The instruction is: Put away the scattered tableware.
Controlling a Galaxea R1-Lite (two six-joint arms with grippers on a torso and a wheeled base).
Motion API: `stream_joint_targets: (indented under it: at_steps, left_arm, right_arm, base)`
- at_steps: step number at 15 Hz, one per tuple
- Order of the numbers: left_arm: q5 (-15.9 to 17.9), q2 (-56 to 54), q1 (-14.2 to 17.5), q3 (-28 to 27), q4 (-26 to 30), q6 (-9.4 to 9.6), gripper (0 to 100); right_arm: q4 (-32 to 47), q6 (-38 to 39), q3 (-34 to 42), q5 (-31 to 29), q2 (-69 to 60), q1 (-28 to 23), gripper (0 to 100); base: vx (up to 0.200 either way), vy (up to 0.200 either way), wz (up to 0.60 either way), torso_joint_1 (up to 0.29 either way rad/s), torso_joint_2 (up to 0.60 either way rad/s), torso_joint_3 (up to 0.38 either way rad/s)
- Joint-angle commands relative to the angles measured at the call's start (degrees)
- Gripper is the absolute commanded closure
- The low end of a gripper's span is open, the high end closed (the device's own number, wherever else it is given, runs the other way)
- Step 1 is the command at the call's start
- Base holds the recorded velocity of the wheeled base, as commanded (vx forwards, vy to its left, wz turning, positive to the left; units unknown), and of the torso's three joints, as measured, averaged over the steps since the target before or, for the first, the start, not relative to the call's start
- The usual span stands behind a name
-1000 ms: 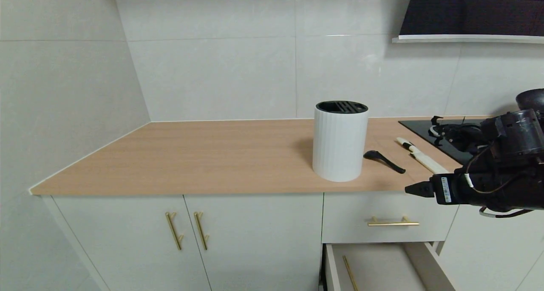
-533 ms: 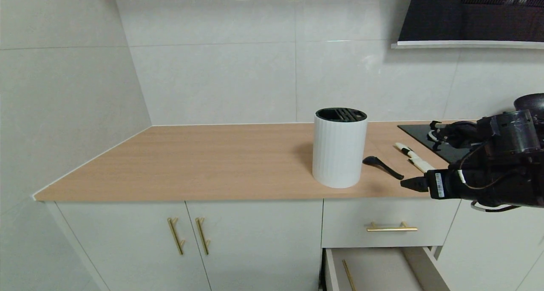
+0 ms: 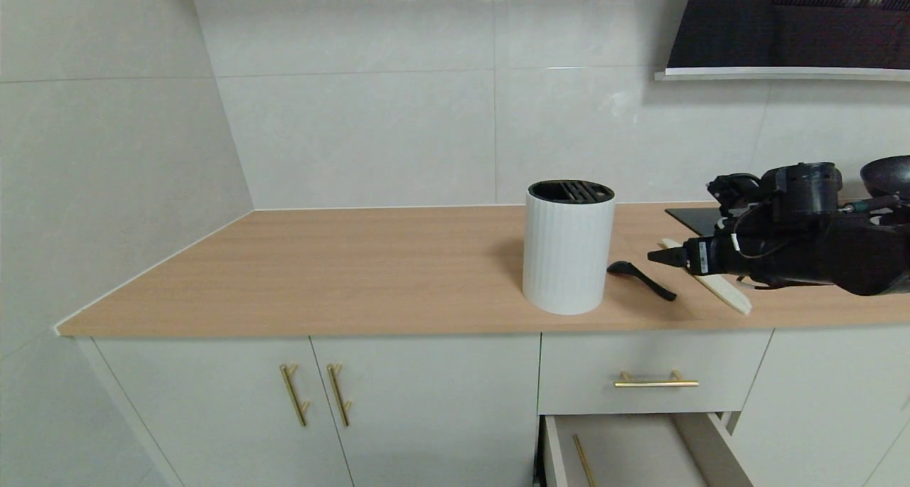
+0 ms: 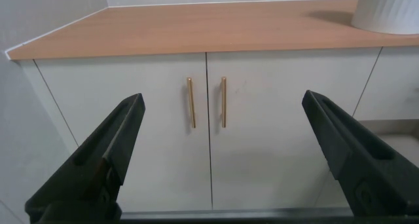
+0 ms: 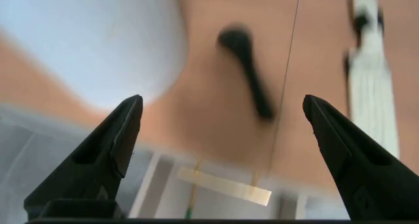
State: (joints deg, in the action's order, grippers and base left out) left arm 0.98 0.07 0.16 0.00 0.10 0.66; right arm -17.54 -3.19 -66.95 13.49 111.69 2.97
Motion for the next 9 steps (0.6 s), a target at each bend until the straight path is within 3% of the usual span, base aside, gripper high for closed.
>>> stream_joint_targets:
  at_steps: [1,4,9]
  left_arm:
    - [0.0,0.0,0.0,0.0,0.0,-0.04,0]
    - [0.0,0.0,0.0,0.0,0.0,-0.04,0]
    - [0.0,0.0,0.0,0.0,0.0,0.04,0]
  right_arm:
    - [-0.1,-1.3,-8.1,5.0,10.7,-3.3,0]
    - [-0.5,-3.7,-8.9,8.7,13.6,-4.0,0]
    - [-6.3,-5.2,-10.1,8.9,20.5,-3.8,0]
  base:
    - [0.0,0.0,0.0,0.0,0.0,0.0]
    - [0.0,0.0,0.0,0.0,0.0,0.0]
    - [0.0,0.0,0.0,0.0,0.0,0.0]
